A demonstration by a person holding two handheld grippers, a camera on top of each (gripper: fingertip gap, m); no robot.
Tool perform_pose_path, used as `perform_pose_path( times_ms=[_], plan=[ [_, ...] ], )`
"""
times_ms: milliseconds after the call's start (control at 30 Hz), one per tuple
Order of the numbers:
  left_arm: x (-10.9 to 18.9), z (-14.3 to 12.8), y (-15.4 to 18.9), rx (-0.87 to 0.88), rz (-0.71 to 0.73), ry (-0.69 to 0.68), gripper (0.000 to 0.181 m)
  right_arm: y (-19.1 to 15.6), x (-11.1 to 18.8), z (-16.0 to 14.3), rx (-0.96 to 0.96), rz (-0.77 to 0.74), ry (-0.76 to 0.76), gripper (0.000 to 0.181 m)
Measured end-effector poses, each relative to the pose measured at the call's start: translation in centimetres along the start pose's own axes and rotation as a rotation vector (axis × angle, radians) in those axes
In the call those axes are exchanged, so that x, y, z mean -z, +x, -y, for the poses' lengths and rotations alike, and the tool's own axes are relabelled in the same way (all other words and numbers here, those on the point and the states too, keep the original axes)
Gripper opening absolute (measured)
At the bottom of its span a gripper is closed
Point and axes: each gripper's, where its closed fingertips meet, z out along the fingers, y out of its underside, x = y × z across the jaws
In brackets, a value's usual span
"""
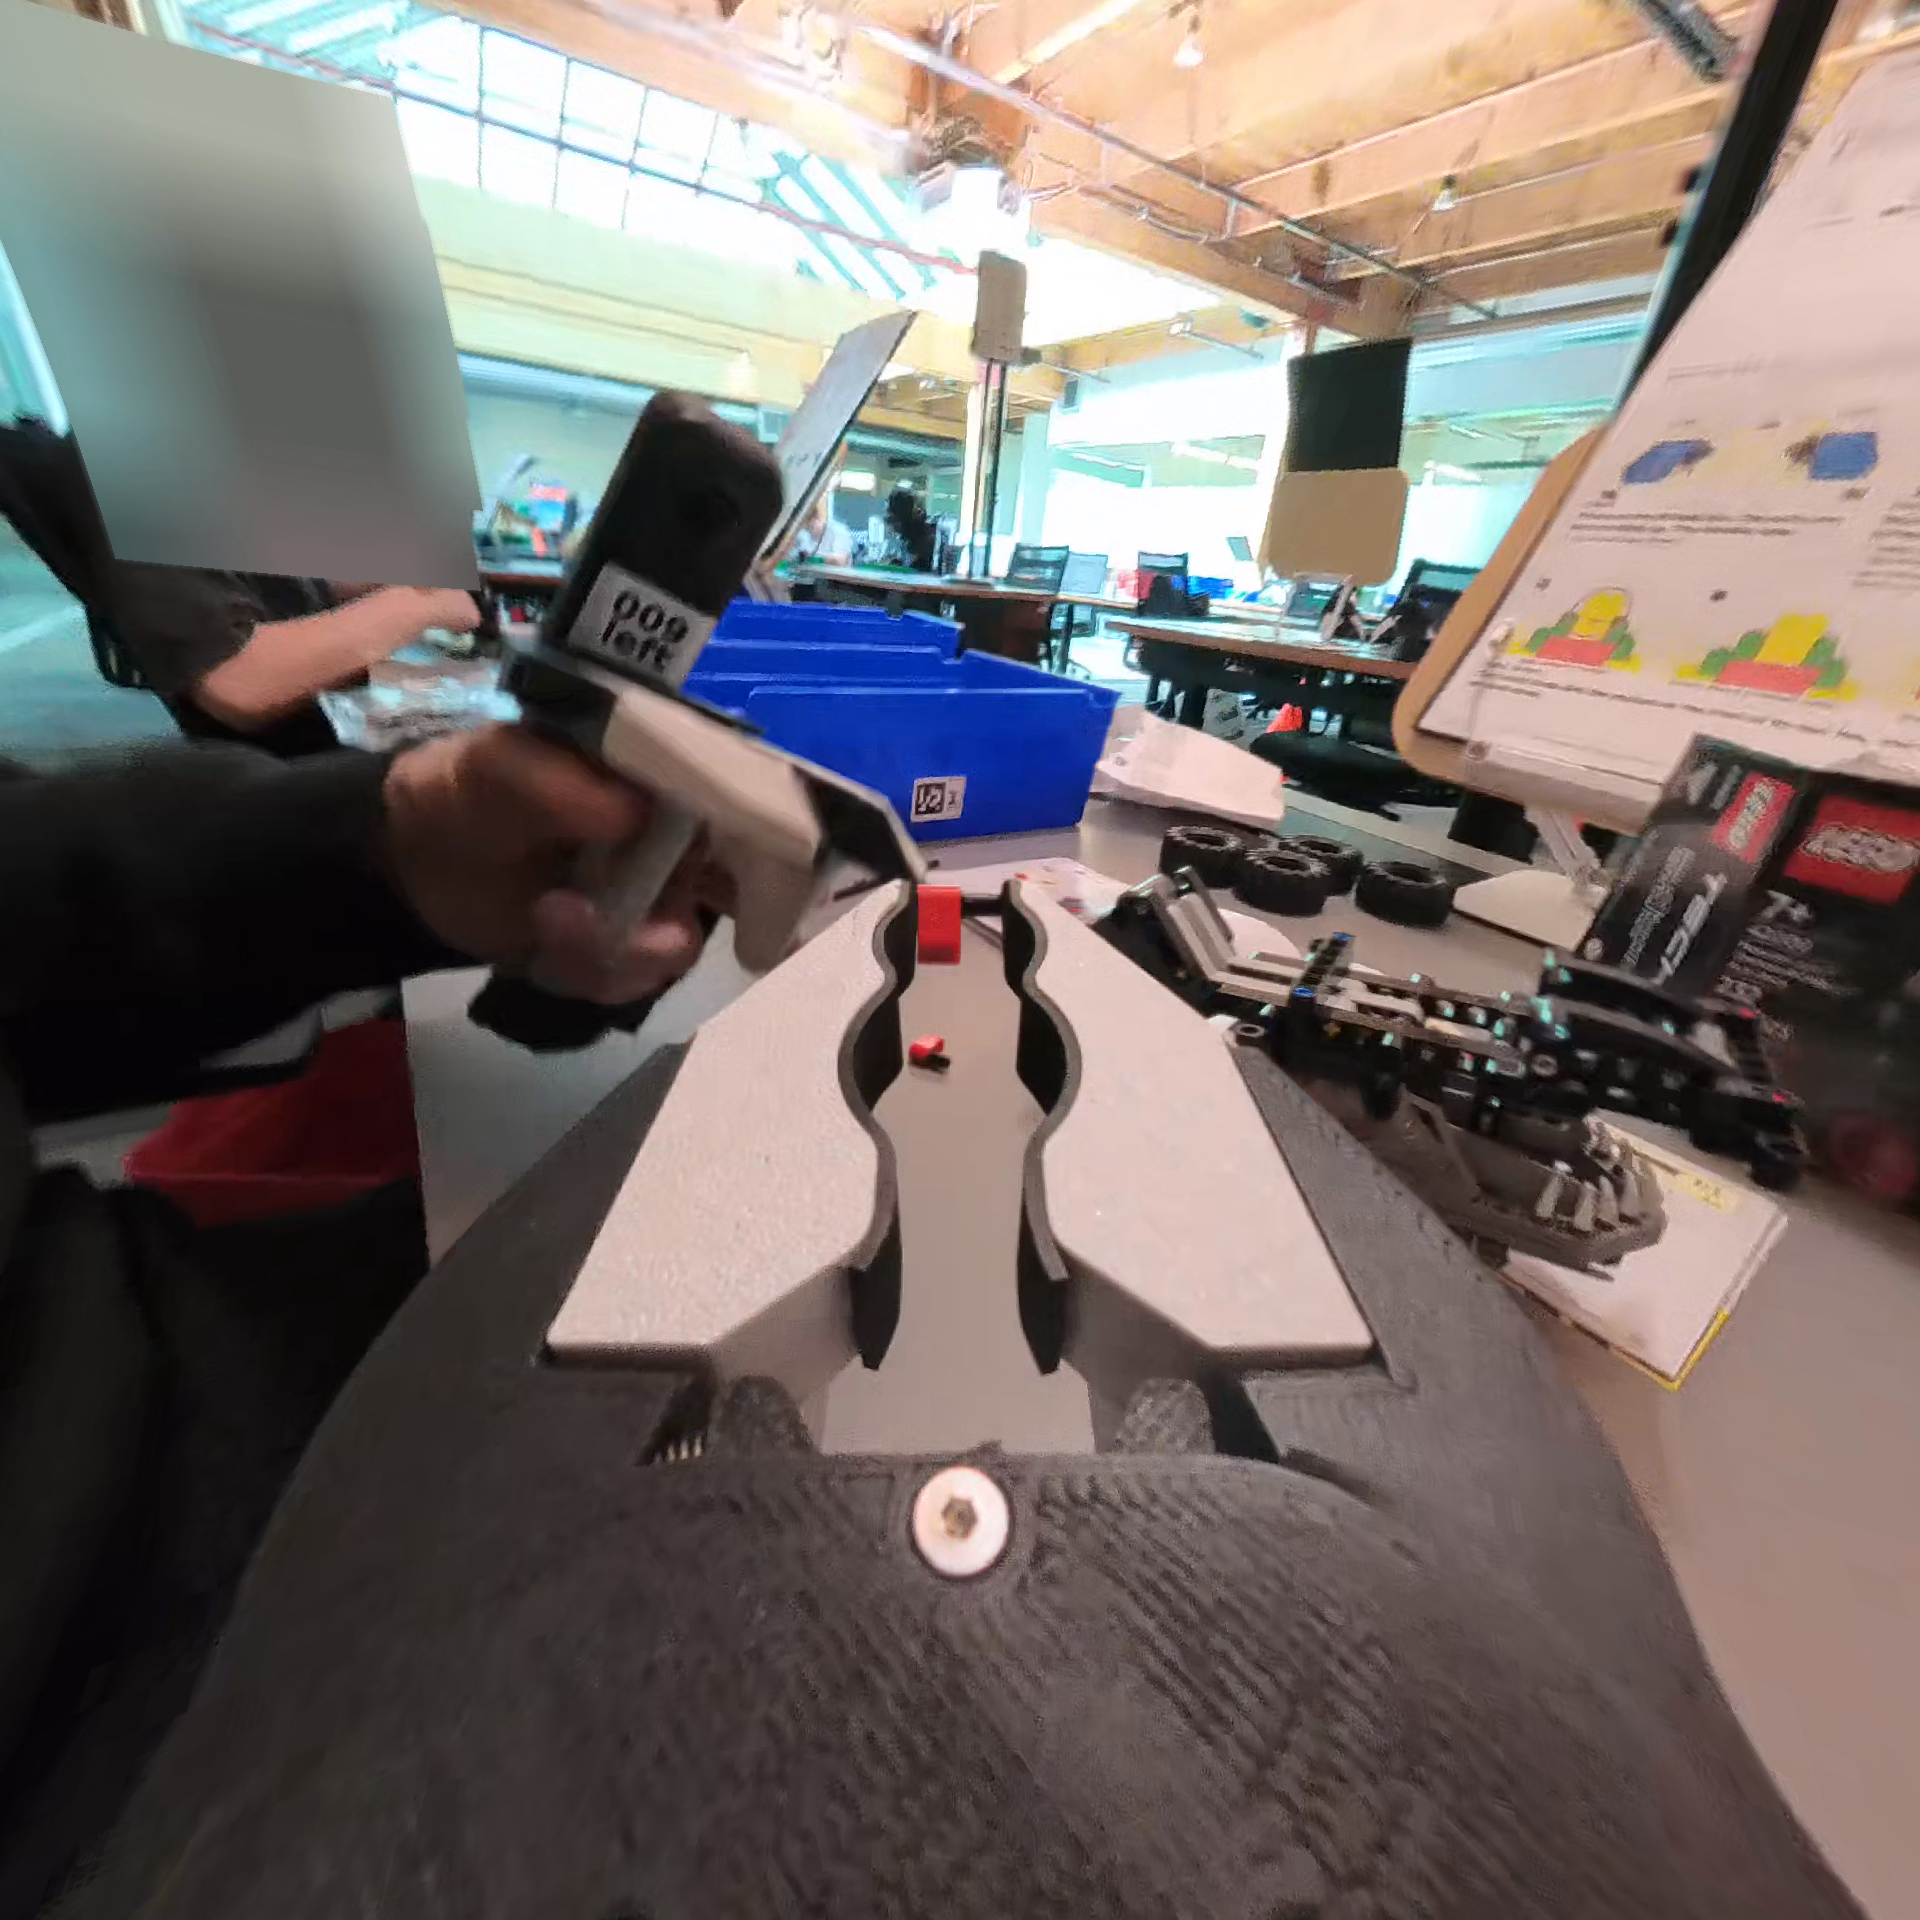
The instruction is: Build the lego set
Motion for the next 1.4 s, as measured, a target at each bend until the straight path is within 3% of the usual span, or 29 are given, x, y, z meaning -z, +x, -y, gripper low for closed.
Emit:
perform_pose_path(
  times_ms=[200,500,767,933,1200,1400],
  plan=[
    [1.7,-0.6,-1.6,0.120,0.071,-0.054,0.018,-1.7,-2.3,-1.0,0.263,0.014,-0.076,0.014],
    [1.3,-1.6,-1.3,0.236,-0.010,-0.147,0.005,-2.8,-3.6,-1.9,0.452,0.040,-0.187,0.015],
    [1.6,-1.2,-4.8,0.309,0.216,-0.126,0.005,-0.8,-3.8,-3.1,0.585,-0.143,-0.293,0.025],
    [1.5,-1.0,-5.2,0.395,0.233,-0.096,0.005,-0.2,-4.7,-4.1,0.709,-0.240,-0.363,0.013],
    [1.3,0.0,-5.7,0.345,0.274,-0.036,0.005,1.0,-5.4,-3.7,0.637,-0.358,-0.366,0.008],
    [0.8,0.6,-5.8,-0.010,0.325,-0.052,0.013,1.9,-5.5,-3.4,0.055,-0.318,-0.221,0.009]
  ],
)
